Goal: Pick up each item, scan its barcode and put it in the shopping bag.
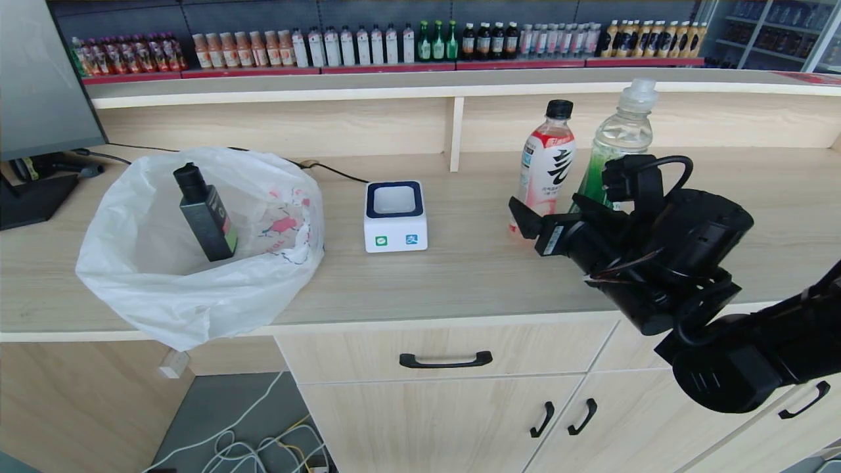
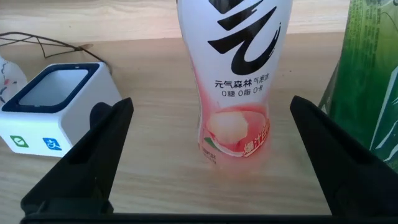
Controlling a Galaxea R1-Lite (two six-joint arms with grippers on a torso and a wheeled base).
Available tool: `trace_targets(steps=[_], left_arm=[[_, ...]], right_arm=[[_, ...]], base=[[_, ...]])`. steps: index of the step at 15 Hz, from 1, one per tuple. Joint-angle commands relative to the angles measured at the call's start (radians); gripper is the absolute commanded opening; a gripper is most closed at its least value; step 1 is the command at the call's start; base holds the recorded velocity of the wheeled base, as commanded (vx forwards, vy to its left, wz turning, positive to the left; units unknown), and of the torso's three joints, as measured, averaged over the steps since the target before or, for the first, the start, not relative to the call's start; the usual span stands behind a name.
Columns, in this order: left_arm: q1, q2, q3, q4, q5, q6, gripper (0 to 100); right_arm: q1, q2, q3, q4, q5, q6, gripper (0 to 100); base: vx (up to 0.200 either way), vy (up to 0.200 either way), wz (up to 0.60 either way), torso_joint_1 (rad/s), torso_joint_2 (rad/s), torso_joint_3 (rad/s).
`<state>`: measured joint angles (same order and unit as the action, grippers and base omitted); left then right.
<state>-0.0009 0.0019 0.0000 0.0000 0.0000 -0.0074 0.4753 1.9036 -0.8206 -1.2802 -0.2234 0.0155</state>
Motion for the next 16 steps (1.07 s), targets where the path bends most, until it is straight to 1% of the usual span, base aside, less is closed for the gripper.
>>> trace_targets(steps=[1, 6, 9, 12, 16], left_arm=[[-0.001, 0.000, 0.000, 0.000, 0.000, 0.000, 100], [-0.001, 0.000, 0.000, 0.000, 0.000, 0.000, 100], [-0.001, 0.000, 0.000, 0.000, 0.000, 0.000, 100], [-0.001, 0.000, 0.000, 0.000, 0.000, 0.000, 100], [-0.001, 0.000, 0.000, 0.000, 0.000, 0.000, 100]], right_arm=[[0.000, 0.035, -0.032, -0.001, -0.005, -0.002, 100], [-0.006, 0.061, -0.055, -0.001, -0.005, -0.002, 100], [-0.007, 0.089, -0.095, 0.001, -0.005, -0.003, 100], [-0.009, 0.135, -0.175, 0.005, -0.005, -0.005, 100], [-0.011, 0.161, -0.210, 0.010, -0.005, -0.005, 100]], base=[[0.000, 0.000, 0.00, 0.000, 0.00, 0.000], [0.000, 0.000, 0.00, 0.000, 0.00, 0.000], [0.000, 0.000, 0.00, 0.000, 0.00, 0.000], [0.000, 0.000, 0.00, 0.000, 0.00, 0.000], [0.000, 0.000, 0.00, 0.000, 0.00, 0.000]])
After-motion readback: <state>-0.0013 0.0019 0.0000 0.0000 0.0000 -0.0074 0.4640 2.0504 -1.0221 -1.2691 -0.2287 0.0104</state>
